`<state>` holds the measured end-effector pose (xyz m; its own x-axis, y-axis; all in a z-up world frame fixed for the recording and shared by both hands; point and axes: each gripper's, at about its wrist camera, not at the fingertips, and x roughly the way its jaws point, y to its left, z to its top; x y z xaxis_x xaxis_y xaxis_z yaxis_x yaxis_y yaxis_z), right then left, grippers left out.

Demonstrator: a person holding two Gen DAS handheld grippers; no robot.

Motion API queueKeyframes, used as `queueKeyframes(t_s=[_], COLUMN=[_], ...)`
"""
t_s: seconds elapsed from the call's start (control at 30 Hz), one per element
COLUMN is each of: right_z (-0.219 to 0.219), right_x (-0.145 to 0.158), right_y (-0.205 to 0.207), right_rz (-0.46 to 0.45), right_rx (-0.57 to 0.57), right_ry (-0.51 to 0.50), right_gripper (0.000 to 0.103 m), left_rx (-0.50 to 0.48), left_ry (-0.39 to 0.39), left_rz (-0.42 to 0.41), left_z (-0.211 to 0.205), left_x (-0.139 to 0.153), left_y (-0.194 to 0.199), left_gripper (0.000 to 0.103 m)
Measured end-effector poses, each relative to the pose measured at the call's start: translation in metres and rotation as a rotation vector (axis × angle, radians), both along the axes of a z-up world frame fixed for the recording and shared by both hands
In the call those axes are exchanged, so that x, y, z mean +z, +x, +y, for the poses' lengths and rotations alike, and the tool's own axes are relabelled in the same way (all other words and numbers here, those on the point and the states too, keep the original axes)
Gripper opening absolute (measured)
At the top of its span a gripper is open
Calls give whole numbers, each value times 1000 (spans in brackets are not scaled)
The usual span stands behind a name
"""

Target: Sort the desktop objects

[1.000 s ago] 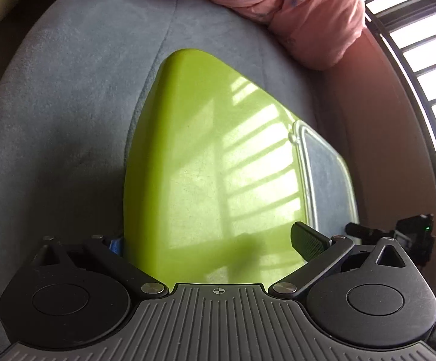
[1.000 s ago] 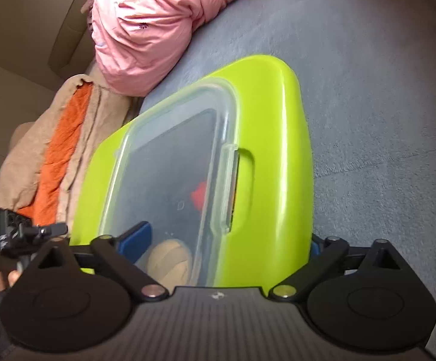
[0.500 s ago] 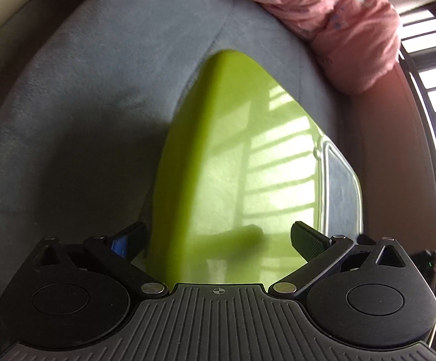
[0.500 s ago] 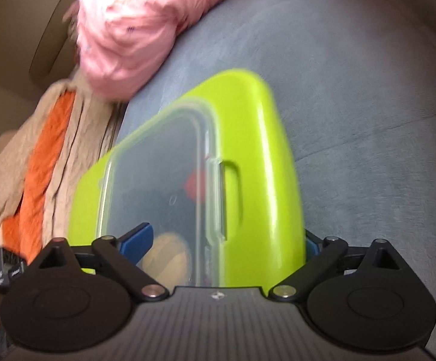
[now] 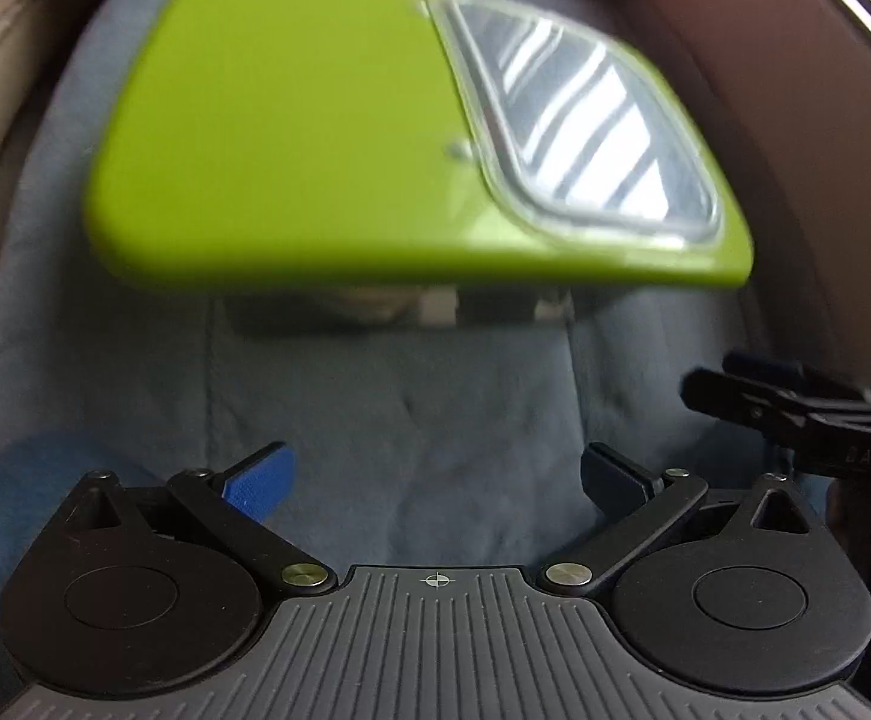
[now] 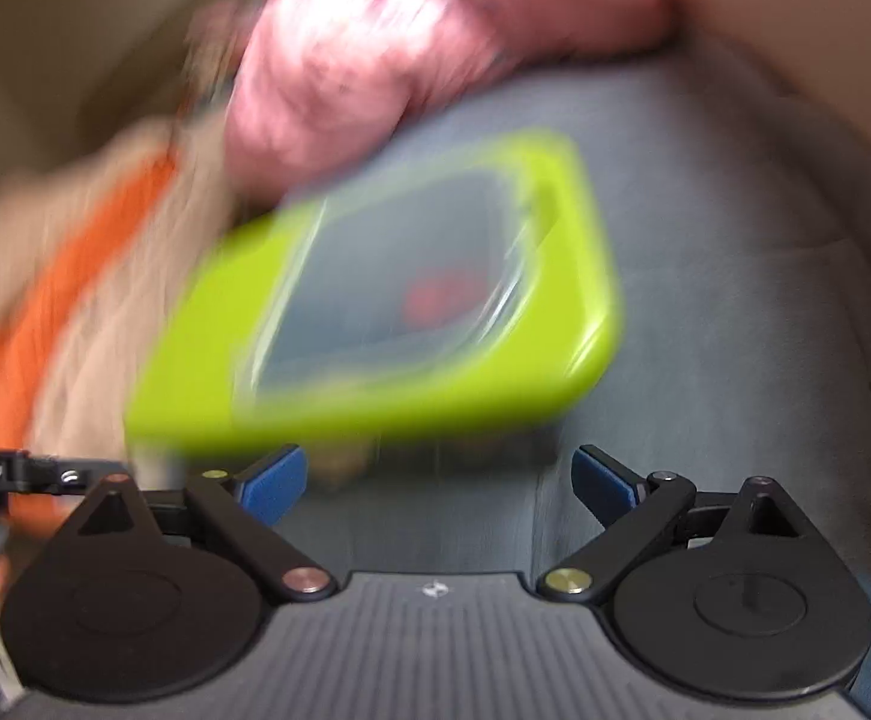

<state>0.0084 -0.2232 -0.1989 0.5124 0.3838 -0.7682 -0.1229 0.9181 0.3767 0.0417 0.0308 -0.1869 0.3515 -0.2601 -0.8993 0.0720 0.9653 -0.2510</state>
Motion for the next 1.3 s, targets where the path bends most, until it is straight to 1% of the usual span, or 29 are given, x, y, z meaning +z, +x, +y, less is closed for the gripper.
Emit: queueKeyframes(t_s=[0.03, 0.07, 0.1, 0.2, 0.23, 0.27, 0.33, 0.37, 0.53, 0.63, 0.7, 0.87, 0.9, 1.0, 1.03, 1.07, 1.13, 1.2, 1.23, 1.27, 1.3], right_z=[11, 21, 29, 46, 48, 50, 50, 51, 46, 47, 46, 44, 43, 29, 21, 11, -6, -21, -28, -35, -43], right_x=[-8, -17, -26, -47, -50, -52, -50, -50, -51, -53, -55, -57, -57, -51, -48, -45, -42, -42, -42, -42, -42], right_y=[3, 11, 20, 51, 57, 62, 67, 69, 81, 92, 96, 98, 97, 82, 75, 66, 58, 56, 55, 54, 53], right_rz=[41, 77, 111, 186, 182, 169, 114, 100, 80, 72, 87, 104, 105, 99, 95, 90, 74, 55, 45, 36, 26], right_rx=[32, 37, 32, -40, -59, -78, -116, -123, -148, -167, -170, -172, -172, -198, -207, -212, -250, -302, -328, -354, -380], right_ry=[-30, -53, -75, -114, -109, -101, -92, -101, -62, -63, -53, -33, -33, 6, 39, 103, 194, 265, 301, 337, 372], right_gripper=[91, 89, 89, 88, 84, 83, 82, 83, 82, 82, 82, 82, 82, 85, 86, 86, 86, 90, 99, 102, 102], left_rx=[19, 37, 56, 112, 130, 151, 176, 166, 140, 150, 150, 155, 161, 203, 221, 243, 314, 423, 486, 541, 581], left_ry=[38, 76, 113, 227, 264, 300, 346, 350, 395, 392, 391, 395, 381, 274, 206, 117, -98, -304, -366, -381, -377], left_rz=[-3, -5, -8, -16, -19, -30, -77, -83, -140, -128, -119, -106, -104, -77, -59, -47, -70, -104, -110, -107, -101], left_z=[-4, -9, -13, -26, -31, -33, -28, -29, -35, -33, -31, -15, -11, 13, 28, 45, 84, 119, 134, 146, 155], left_x=[-7, -14, -21, -41, -48, -53, -48, -48, -45, -47, -48, -58, -56, -52, -51, -50, -44, -37, -36, -36, -36], left_y=[5, 11, 16, 33, 38, 43, 51, 55, 75, 91, 100, 91, 88, 75, 66, 54, 31, 19, 21, 28, 36], left_gripper=[103, 103, 103, 103, 103, 103, 103, 103, 103, 103, 103, 103, 103, 103, 103, 103, 103, 103, 103, 103, 103])
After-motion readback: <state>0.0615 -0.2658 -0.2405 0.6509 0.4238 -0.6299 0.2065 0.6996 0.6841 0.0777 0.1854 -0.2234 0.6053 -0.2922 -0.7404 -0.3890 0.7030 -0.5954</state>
